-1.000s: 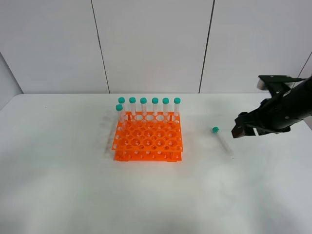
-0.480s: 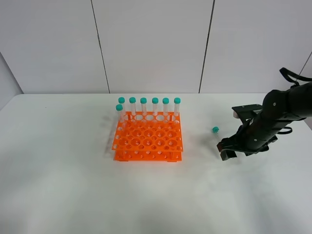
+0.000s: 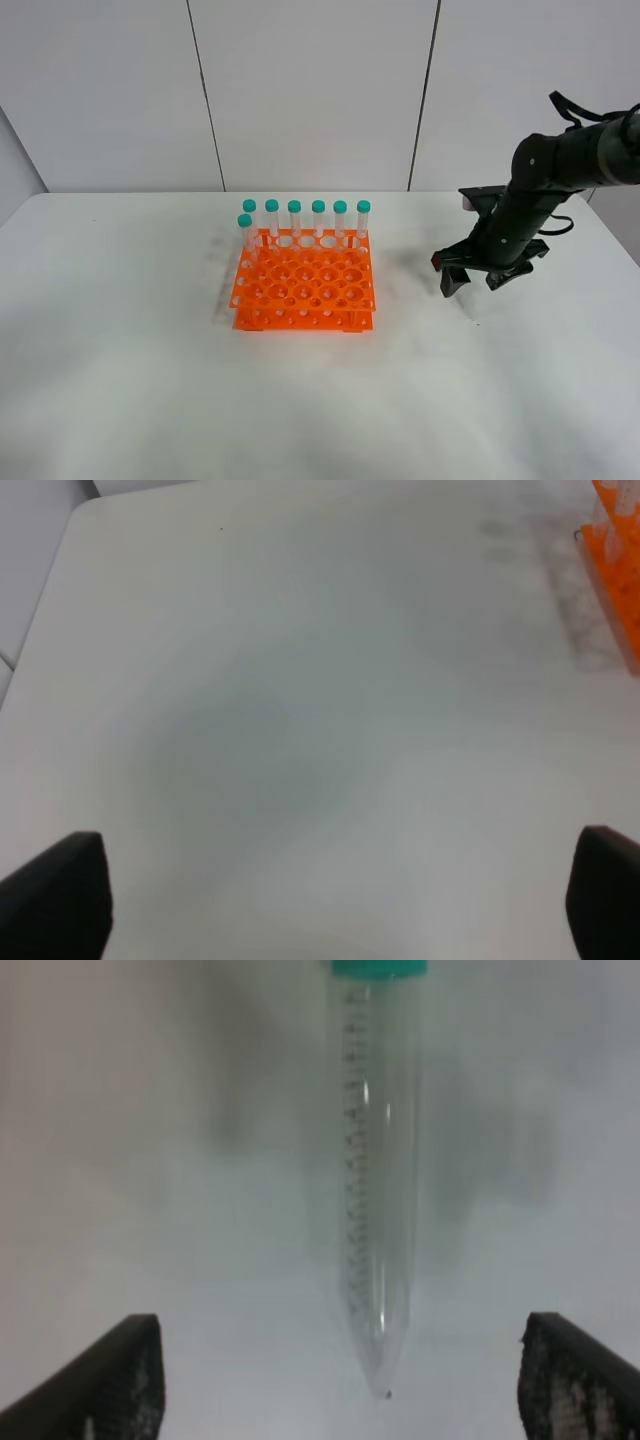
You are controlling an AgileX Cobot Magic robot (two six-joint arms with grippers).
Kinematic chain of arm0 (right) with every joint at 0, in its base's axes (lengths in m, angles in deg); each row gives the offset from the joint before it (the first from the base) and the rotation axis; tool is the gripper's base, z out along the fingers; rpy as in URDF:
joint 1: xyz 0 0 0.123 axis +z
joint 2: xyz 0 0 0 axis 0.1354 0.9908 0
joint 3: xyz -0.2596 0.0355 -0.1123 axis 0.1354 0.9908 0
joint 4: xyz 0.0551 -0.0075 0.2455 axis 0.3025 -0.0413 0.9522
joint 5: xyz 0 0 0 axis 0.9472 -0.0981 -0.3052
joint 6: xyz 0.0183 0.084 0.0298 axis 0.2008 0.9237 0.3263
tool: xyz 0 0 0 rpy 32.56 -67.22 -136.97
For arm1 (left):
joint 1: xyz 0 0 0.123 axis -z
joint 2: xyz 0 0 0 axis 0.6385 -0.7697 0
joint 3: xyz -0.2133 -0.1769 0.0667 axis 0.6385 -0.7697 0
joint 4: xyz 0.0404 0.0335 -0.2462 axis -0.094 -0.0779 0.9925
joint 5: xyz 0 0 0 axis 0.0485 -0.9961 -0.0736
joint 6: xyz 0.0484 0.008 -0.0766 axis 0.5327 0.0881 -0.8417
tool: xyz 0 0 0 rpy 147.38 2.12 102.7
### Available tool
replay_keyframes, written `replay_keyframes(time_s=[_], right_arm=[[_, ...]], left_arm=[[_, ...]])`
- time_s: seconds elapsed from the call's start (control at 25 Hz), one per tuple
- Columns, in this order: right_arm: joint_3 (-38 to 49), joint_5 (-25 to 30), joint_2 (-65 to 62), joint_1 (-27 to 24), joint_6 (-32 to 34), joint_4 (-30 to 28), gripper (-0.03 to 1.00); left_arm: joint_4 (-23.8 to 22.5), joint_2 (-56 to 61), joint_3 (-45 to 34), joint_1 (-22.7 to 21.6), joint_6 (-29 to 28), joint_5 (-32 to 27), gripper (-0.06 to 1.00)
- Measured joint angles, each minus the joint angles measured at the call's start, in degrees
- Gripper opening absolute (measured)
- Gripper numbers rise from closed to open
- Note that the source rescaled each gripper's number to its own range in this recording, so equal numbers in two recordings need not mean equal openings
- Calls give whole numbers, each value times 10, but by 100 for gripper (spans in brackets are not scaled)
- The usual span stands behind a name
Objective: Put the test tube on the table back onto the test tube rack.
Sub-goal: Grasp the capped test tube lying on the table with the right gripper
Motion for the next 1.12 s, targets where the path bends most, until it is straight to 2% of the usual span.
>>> replay_keyframes(time_s=[0.12, 0.36, 0.56, 1.12], right_arm=[[-25, 33, 10, 0, 4, -5, 91], [-38, 43, 31, 0, 25, -24, 91], [-38, 42, 48, 0, 32, -42, 91], [-38, 20, 80, 0, 40, -42, 91]], left_arm=[[-3, 0, 0, 0, 0, 0, 100], [0, 0, 0, 0, 0, 0, 100], [0, 0, 0, 0, 0, 0, 100], [-3, 0, 0, 0, 0, 0, 100]])
